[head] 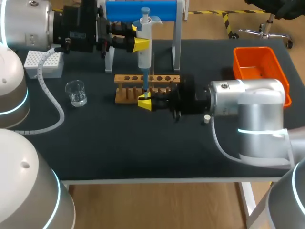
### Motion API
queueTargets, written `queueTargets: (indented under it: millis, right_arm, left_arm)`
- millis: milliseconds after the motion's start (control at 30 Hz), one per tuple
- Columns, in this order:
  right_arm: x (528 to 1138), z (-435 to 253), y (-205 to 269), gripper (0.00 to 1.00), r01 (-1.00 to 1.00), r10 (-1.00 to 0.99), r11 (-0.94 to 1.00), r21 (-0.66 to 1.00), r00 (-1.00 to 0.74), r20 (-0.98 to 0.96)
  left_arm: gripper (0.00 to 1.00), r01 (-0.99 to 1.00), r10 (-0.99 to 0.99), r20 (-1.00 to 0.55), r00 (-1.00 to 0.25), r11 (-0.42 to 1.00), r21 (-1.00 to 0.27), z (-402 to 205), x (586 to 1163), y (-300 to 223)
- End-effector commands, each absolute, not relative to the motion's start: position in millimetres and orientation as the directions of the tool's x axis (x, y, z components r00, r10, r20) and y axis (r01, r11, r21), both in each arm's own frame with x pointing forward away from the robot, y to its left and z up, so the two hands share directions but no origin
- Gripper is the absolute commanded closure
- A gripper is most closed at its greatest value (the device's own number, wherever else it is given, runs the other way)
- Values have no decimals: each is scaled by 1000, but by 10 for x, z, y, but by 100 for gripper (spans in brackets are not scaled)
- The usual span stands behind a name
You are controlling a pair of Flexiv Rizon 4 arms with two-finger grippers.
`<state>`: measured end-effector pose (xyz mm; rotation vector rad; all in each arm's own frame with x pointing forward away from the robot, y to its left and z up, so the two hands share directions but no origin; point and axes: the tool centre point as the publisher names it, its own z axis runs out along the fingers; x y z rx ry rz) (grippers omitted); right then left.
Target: Invert the test tube, pick up the pipette, mount the tip to pipette, aspirate from beaker and dispense into the tube, eject the tip, return the pipette, and cap with the stopper.
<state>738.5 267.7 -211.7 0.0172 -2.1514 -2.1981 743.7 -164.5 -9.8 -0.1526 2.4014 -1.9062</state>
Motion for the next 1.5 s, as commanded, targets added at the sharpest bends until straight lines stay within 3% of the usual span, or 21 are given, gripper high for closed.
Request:
queueTargets:
  millis: [33,1500]
  right_arm:
    - [7383,-2083,2664,100,40,-60,-14,999,-997,39]
    - [7437,-2093,2679,100,47,-53,-19,999,-998,45]
  left_arm:
    - [100,-33,-123,6,-992,224,-974,-114,7432,-1642]
    - [100,-33,-123,6,-992,224,-974,-114,7432,-1642]
